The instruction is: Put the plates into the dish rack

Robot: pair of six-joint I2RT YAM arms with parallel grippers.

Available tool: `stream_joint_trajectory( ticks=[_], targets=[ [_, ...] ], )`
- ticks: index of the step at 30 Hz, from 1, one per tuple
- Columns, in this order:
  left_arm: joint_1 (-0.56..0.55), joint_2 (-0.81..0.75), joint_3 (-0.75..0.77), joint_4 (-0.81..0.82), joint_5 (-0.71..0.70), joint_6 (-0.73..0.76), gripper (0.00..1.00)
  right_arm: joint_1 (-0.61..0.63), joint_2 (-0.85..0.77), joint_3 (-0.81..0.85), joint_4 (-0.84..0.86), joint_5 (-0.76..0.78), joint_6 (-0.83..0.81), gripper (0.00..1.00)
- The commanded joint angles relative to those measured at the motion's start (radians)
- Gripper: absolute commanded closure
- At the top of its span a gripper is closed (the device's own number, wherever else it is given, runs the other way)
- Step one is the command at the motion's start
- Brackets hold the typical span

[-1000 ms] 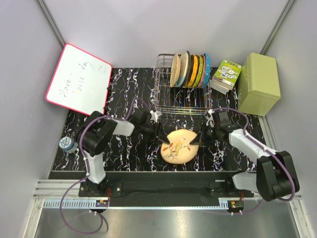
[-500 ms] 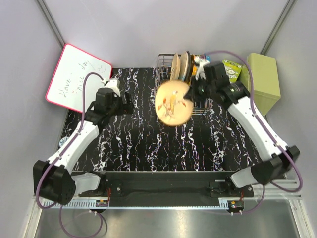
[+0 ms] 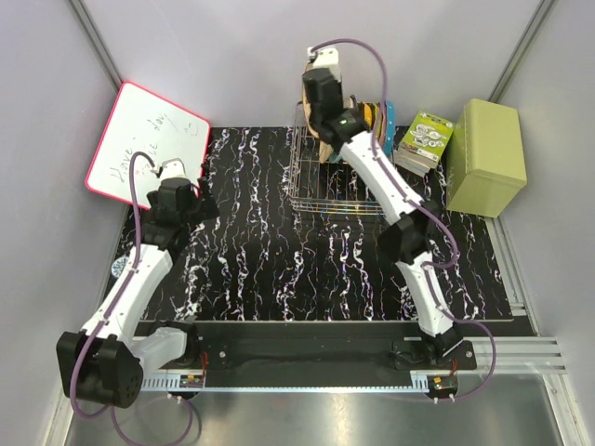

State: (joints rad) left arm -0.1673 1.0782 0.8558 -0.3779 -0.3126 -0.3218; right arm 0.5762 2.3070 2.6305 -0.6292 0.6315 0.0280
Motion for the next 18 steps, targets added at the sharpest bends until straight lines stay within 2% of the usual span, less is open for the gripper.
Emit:
stream_joint_trajectory(
  ticks=[1,2,3,4,5,6,8,14,18],
  targets=[
    [0.012,-0.049,-0.037,0.059,-0.026,0.003,0.01,0.143,0.041,0.106,0.480,0.376,-0.246,1.00],
    [0.012,-0.053,-0.040,0.059,-0.022,0.000,0.01,0.157,0.066,0.106,0.537,0.391,-0.329,1.00],
    [0.012,-0.057,-0.040,0.060,-0.016,-0.013,0.01,0.172,0.077,0.070,0.735,0.436,-0.396,1.00],
    [0.012,-0.060,-0.041,0.062,-0.011,-0.019,0.01,0.194,0.084,0.050,0.834,0.445,-0.465,1.00],
    [0.012,-0.058,-0.041,0.062,0.000,-0.032,0.01,0.201,0.110,0.042,0.908,0.447,-0.553,1.00],
    [0.012,-0.060,-0.040,0.063,0.004,-0.039,0.01,0.205,0.126,0.071,0.954,0.450,-0.560,1.00],
    [0.012,-0.064,-0.041,0.073,0.015,-0.046,0.01,0.205,0.158,0.097,0.956,0.458,-0.562,1.00],
    [0.012,-0.096,-0.072,0.105,0.017,-0.039,0.01,0.188,0.166,0.039,0.991,0.490,-0.583,1.00],
    [0.011,-0.112,-0.098,0.132,0.006,-0.022,0.01,0.160,0.167,0.033,0.913,0.485,-0.530,1.00]
  ],
)
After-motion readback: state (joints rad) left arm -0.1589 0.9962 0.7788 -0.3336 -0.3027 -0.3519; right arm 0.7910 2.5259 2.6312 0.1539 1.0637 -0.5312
